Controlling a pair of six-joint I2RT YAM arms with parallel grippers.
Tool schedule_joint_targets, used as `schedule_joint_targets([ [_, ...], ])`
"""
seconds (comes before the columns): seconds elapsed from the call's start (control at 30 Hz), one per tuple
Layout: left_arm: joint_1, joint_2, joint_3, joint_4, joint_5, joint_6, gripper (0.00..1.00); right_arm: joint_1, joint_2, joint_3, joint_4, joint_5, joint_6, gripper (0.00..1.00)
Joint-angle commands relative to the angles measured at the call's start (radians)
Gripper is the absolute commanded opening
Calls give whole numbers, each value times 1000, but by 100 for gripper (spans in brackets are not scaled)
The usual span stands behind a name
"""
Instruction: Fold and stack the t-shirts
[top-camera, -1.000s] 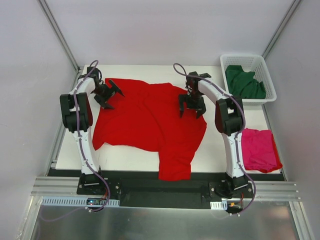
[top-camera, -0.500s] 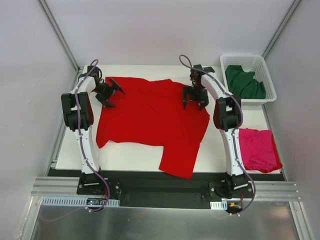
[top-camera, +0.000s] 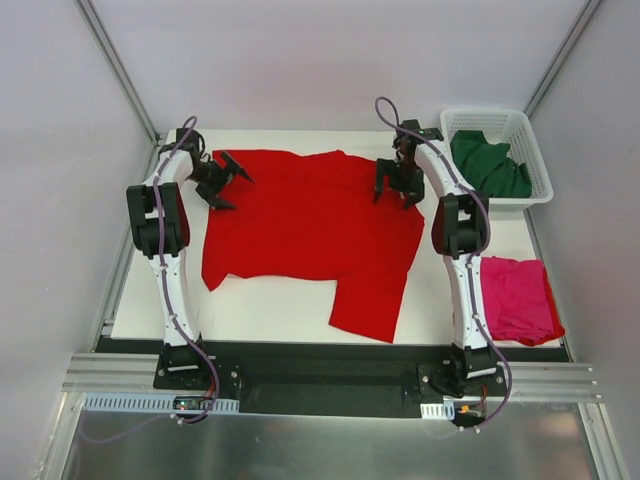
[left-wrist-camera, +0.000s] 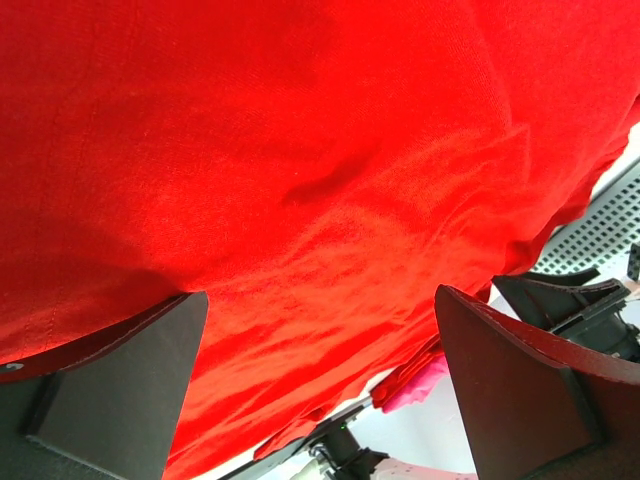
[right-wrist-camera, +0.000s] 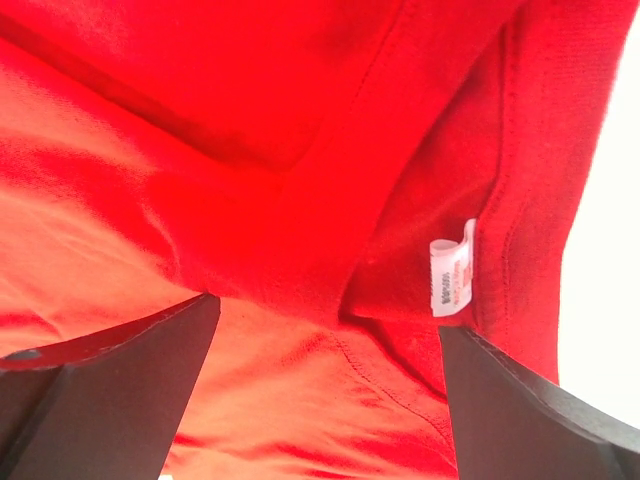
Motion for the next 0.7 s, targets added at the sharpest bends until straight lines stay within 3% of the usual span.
schedule_joint_targets([
  [0.0,-14,50,39,4,-30,-3,99,-12,-6,30,68,-21,-1,96],
  [0.23,-15,-7,45,4,-60,17,99,-13,-95,13,142,-33,-7,96],
  [0.33,-12,-114,-13,-1,-98,47,99,-9,-191,-99,176,-76,32,96],
  [0.4,-14,-235,-76,1,-110,76,99,5,-344,-248,243,-110,63,96],
  [0.53,-15,-462,-203,1,-129,115,99,54,-559,-382,234,-144,53,96],
  [0.67,-15,-744,-451,7,-87,124,99,100,-789,-655,220,-156,62,96],
])
